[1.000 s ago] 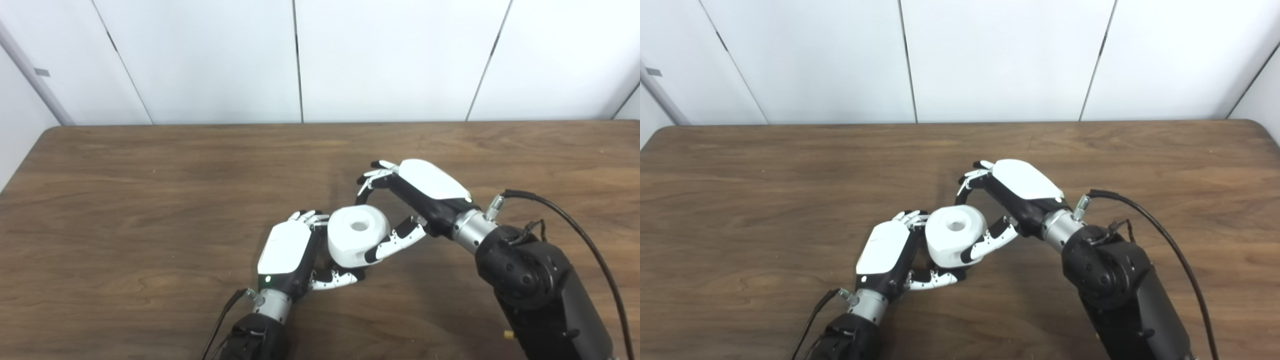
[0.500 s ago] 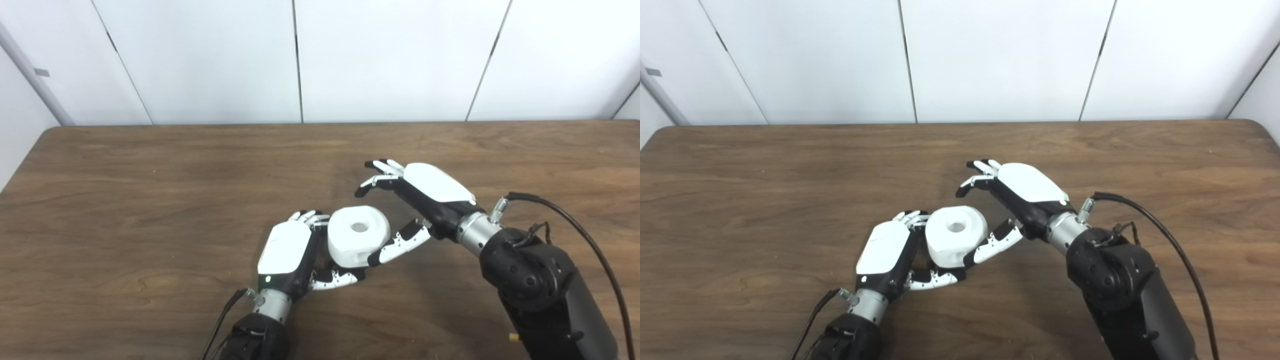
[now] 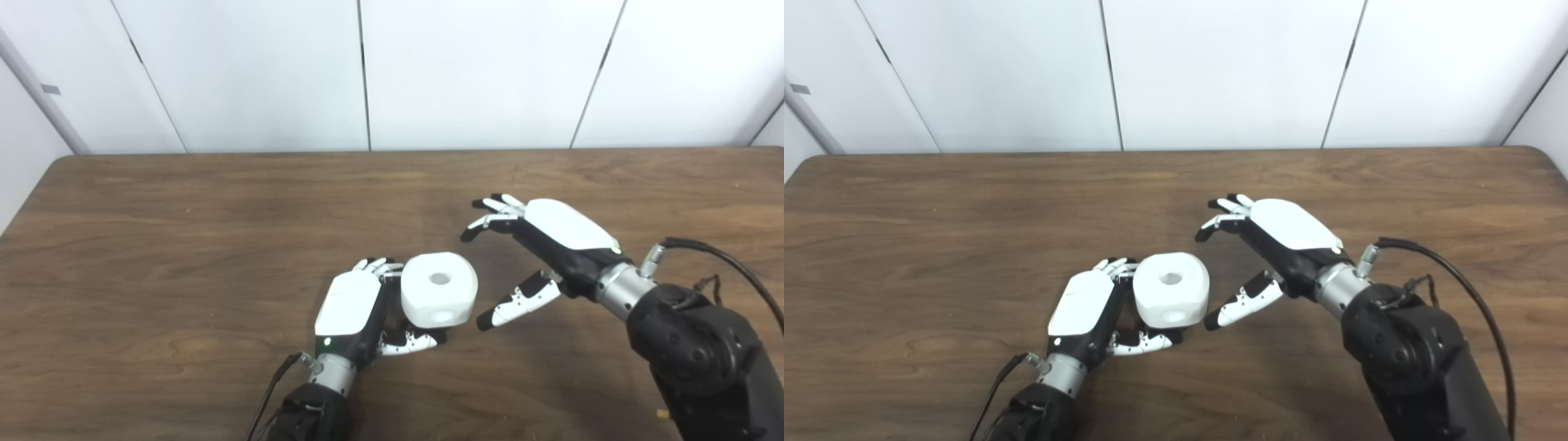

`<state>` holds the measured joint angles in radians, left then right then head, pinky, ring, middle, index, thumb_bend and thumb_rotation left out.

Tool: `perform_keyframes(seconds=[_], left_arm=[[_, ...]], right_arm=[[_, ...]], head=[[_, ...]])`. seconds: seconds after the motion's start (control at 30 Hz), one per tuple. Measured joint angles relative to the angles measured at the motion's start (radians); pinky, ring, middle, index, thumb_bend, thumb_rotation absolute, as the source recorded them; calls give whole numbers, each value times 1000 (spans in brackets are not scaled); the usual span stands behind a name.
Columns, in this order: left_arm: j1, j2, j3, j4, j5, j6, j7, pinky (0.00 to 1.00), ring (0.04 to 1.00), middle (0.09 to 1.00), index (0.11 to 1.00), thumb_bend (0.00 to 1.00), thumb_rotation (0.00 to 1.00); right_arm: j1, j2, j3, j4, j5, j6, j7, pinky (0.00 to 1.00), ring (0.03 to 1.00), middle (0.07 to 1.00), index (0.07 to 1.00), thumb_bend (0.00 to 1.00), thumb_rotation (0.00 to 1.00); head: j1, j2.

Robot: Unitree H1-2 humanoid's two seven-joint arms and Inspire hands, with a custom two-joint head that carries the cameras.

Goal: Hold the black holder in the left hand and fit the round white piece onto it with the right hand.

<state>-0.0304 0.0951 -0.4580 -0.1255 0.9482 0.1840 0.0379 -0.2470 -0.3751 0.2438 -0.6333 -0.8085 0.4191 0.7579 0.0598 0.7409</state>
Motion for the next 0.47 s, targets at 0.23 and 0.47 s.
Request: perform_keyframes(seconds=[0.23,0.47], left_arm=[[0,8,9,-5,-7,-1,-9,926,865,786,487,520,46],[0,14,28,-17,-27,-1,-39,941,873,789,487,520,47]], right_arm=[[38,-6,-34,-17,9,5,0,909,1000,954,770,1000,373],[60,-6,-44,-19,4,5,0,911,1000,954,774,1000,412]], head=[[-5,0],[-6,3]])
